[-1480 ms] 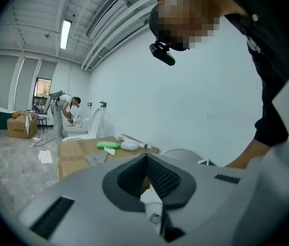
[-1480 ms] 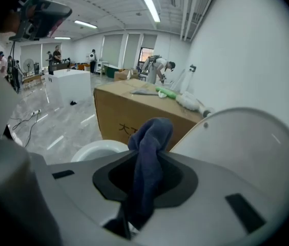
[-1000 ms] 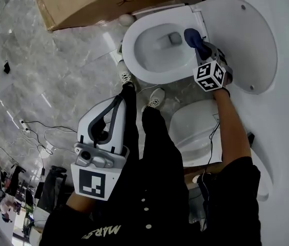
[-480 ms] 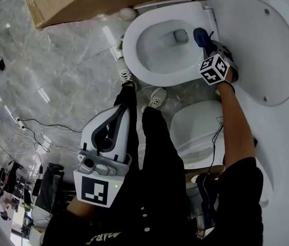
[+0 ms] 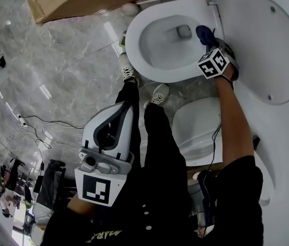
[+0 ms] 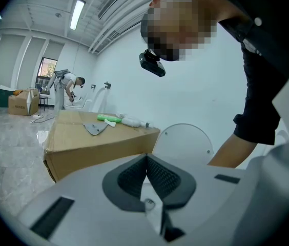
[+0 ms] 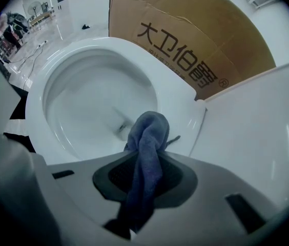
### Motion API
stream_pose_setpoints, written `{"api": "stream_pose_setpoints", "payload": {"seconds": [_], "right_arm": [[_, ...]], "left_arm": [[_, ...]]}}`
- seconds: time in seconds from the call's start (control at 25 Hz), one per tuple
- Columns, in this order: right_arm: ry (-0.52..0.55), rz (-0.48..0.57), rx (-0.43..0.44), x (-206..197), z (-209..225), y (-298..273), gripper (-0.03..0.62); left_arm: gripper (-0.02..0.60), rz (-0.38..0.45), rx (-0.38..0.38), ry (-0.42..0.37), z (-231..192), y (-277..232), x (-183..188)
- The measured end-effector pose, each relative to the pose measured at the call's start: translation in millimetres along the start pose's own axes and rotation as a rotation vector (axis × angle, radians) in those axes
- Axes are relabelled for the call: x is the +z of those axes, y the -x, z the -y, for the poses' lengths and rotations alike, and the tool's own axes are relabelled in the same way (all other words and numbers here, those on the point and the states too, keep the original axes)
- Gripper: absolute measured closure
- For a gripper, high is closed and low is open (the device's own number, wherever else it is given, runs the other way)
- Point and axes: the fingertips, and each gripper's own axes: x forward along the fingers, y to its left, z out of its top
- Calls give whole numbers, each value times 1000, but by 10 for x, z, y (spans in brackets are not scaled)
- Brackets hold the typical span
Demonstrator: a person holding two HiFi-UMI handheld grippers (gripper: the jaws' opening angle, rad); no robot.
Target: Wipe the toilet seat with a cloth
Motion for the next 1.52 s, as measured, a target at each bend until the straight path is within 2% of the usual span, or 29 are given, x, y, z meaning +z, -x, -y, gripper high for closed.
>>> {"api": "stream_pose_setpoints", "payload": {"seconds": [0.2,0.48,0.96,1.16,1.52], "right_arm": [[-8,-62,19,-118,-116,33,515],[-114,-103,53,-299,-415,98,516],[-329,-25,111,-420,-936,292,517],[-428,7,165,-418,-1099,346,517],[-501,56,234,-310,-1475,456,517]], "left_arm": [[572,7,-7,-3,19,25,27],[572,11,-14,-4,29,41,32],[572,6,-17,0,66,74,4],[572,7,-6,-3,69,94,-2],[572,9,7,-7,48,107,-14]]}}
